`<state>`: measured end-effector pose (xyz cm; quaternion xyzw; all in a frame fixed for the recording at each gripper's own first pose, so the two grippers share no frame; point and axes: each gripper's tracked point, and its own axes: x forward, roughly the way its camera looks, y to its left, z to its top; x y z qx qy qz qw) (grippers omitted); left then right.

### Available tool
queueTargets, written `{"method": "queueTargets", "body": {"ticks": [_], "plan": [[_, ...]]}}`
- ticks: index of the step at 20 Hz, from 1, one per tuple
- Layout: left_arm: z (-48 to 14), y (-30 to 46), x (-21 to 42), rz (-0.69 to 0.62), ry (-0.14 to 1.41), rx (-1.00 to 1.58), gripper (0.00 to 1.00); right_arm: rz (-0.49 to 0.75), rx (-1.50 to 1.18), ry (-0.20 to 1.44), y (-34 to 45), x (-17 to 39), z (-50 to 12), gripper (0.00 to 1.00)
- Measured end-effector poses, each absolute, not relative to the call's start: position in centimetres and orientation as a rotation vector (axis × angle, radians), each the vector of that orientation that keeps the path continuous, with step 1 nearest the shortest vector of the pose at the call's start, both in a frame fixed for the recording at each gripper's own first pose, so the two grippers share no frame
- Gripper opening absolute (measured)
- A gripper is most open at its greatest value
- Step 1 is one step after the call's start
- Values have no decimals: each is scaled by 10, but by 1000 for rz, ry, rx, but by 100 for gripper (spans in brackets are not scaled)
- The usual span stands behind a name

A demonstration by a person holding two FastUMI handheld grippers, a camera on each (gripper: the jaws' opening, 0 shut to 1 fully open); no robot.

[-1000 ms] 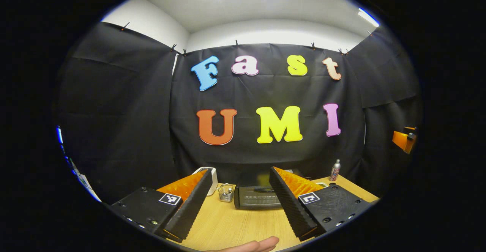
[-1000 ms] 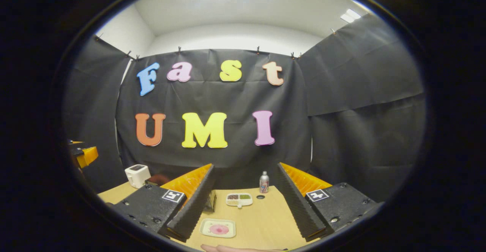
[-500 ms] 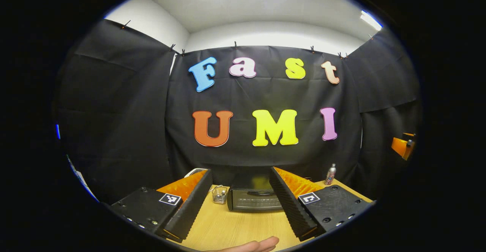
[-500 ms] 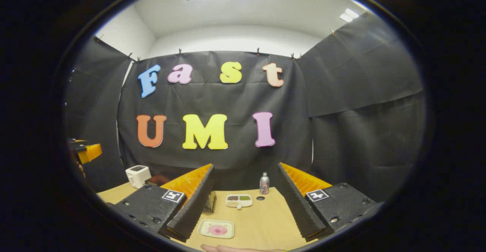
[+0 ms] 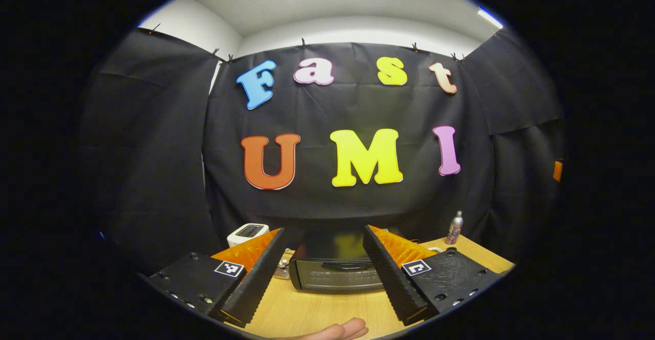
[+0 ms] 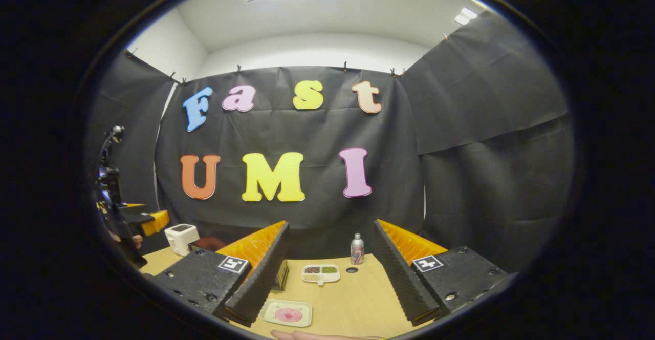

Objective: Open the electric oven with the left hand, put the food in, and close the electric oven.

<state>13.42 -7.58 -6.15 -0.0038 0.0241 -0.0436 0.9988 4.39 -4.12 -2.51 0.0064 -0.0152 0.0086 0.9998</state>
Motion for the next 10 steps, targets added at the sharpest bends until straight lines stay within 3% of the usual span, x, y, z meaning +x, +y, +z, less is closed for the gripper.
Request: {"method": "queueTargets", "body": {"ticks": [10], "plan": [[-164, -126, 242, -190, 344, -86, 96, 36, -6, 36, -52, 80, -63, 98]]}}
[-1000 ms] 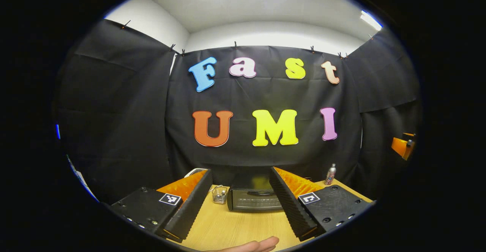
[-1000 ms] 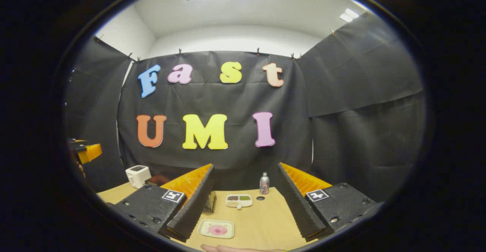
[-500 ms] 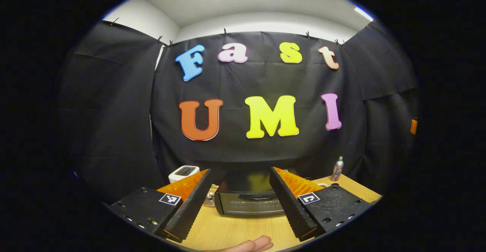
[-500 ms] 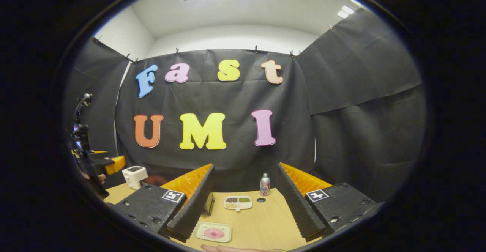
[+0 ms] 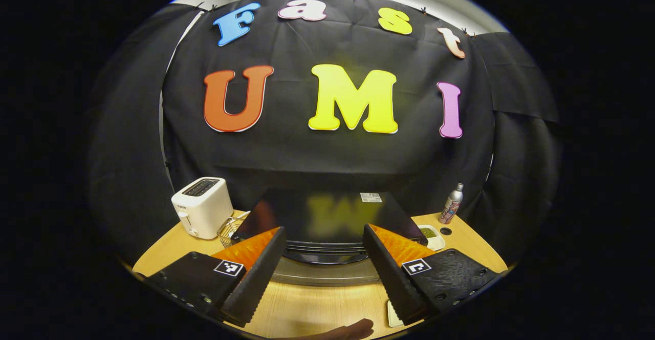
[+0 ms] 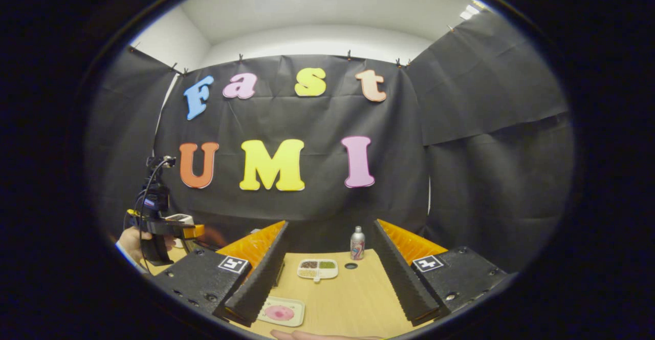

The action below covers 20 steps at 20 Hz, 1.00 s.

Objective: Open the electric oven with the left hand, put the food in, and close the electric oven.

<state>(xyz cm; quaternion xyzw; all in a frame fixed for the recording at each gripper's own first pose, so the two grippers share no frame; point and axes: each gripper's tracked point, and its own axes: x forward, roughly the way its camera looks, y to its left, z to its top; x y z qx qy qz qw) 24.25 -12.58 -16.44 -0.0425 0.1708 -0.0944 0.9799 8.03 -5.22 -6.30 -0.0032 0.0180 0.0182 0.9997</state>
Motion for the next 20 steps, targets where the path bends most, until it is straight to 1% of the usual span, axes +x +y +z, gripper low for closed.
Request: {"method": "queueTargets", "body": {"ticks": [4, 5, 6, 7, 8, 9, 10, 11, 12, 13, 14, 16, 17, 18, 19, 20], "plan": [[-192, -130, 263, -173, 419, -52, 96, 28, -3, 71, -59, 90, -75, 98], [-199, -129, 267, -167, 430, -36, 96, 20, -3, 75, -63, 91, -76, 100], [-203, -130, 271, -160, 440, -27, 96, 14, 1, 77, -65, 92, -75, 100], [-208, -132, 274, -164, 452, -18, 96, 7, 6, 81, -67, 92, -76, 98], [-214, -132, 275, -156, 476, -9, 96, -4, 11, 84, -70, 92, -74, 100], [-219, -133, 274, -157, 488, 1, 96, -19, 11, 82, -71, 93, -71, 100], [-223, -136, 274, -161, 501, 2, 96, -34, 7, 77, -72, 94, -68, 98], [-218, -139, 276, -166, 474, 1, 96, -48, 2, 72, -71, 94, -64, 98], [-222, -142, 277, -177, 484, -2, 96, -59, 2, 67, -69, 94, -60, 100], [-223, -142, 278, -175, 484, -19, 94, -65, 3, 62, -66, 94, -55, 98], [-222, -143, 276, -174, 497, -34, 94, -71, 4, 60, -61, 94, -52, 100], [-223, -141, 275, -188, 497, -32, 94, -82, 3, 58, -52, 98, -45, 100], [-222, -142, 275, -196, 488, -34, 94, -88, -1, 54, -48, 99, -42, 98], [-222, -142, 273, -202, 485, -38, 94, -96, -8, 53, -44, 100, -41, 100], [-224, -142, 273, -207, 482, -36, 94, -101, -11, 53, -40, 101, -40, 100], [-225, -142, 269, -212, 485, -19, 94, -103, -7, 59, -36, 102, -40, 98]]}}
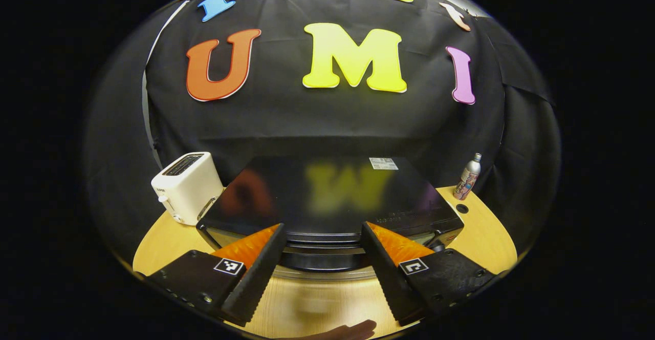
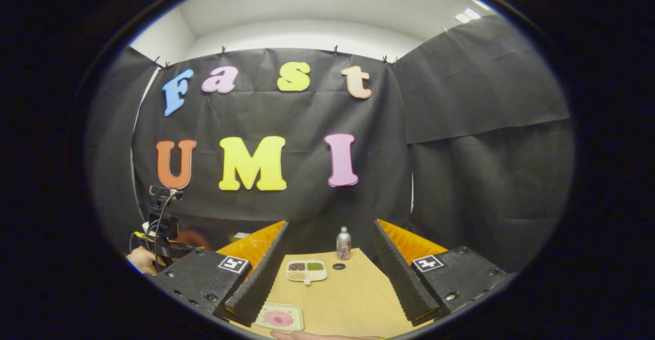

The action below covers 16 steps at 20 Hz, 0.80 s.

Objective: Open the electric oven with the left hand, put the food in, and close the electric oven.

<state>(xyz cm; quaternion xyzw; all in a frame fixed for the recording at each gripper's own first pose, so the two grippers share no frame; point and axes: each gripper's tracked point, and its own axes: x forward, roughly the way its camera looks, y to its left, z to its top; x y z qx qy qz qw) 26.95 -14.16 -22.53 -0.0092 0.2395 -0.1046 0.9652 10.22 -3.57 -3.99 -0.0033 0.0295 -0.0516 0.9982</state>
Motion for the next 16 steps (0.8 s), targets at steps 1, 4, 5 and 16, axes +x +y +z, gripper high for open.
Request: {"method": "queueTargets", "body": {"ticks": [1, 4, 5, 16], "plan": [[-224, -141, 267, -218, 467, 6, 94, -96, -1, 68, -29, 104, -41, 98], [-224, -140, 260, -214, 466, -1, 94, -72, 10, 98, -18, 103, -47, 98], [-223, -138, 256, -213, 461, -2, 94, -66, 22, 105, -18, 98, -49, 99], [-290, -145, 195, -243, 614, -52, 94, -98, 37, 131, -61, 35, -59, 100]]}}
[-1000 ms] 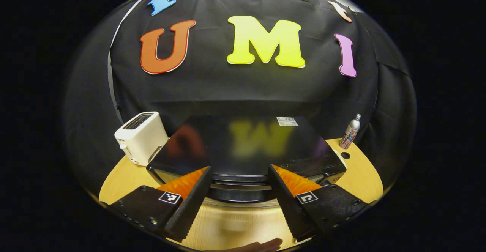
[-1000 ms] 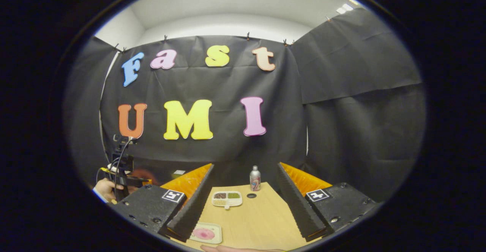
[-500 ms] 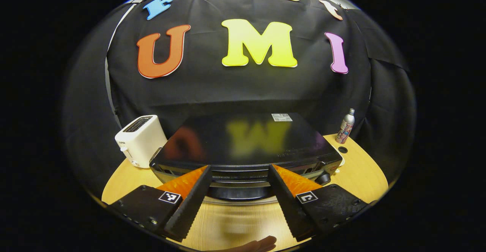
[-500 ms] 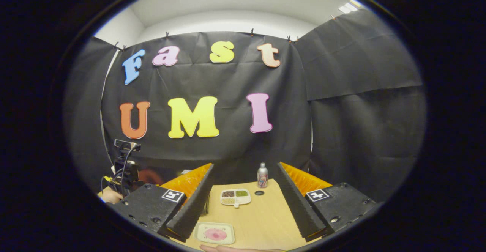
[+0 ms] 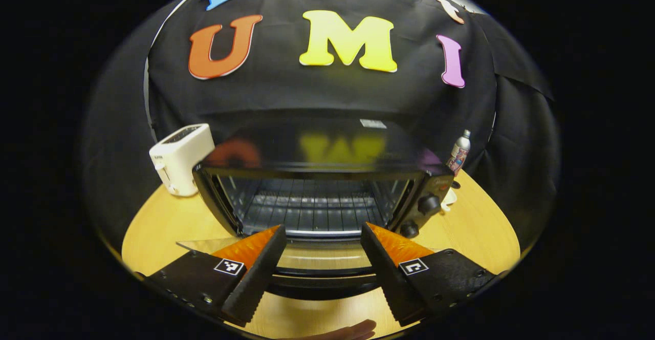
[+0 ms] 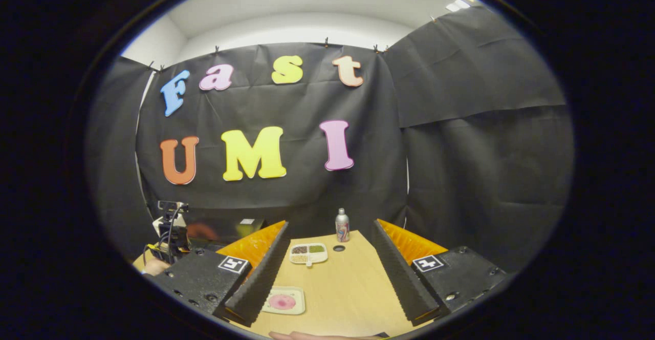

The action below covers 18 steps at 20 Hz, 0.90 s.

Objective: Open the electric oven with the left hand, put the food in, and close the electric oven.

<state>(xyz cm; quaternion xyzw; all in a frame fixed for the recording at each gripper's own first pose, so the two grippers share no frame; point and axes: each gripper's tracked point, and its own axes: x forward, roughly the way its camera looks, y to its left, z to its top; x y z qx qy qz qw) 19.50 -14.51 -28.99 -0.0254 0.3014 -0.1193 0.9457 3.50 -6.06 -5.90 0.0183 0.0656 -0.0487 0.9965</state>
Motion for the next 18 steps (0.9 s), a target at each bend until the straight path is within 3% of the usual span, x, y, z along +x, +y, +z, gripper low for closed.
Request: {"method": "queueTargets", "body": {"ticks": [9, 18], "plan": [[-304, -130, 147, -240, 664, 6, 94, -24, 43, 154, -39, 19, -74, 98], [-342, -130, 113, -228, 759, 16, 94, -49, -56, 129, -60, -2, -74, 98]]}}
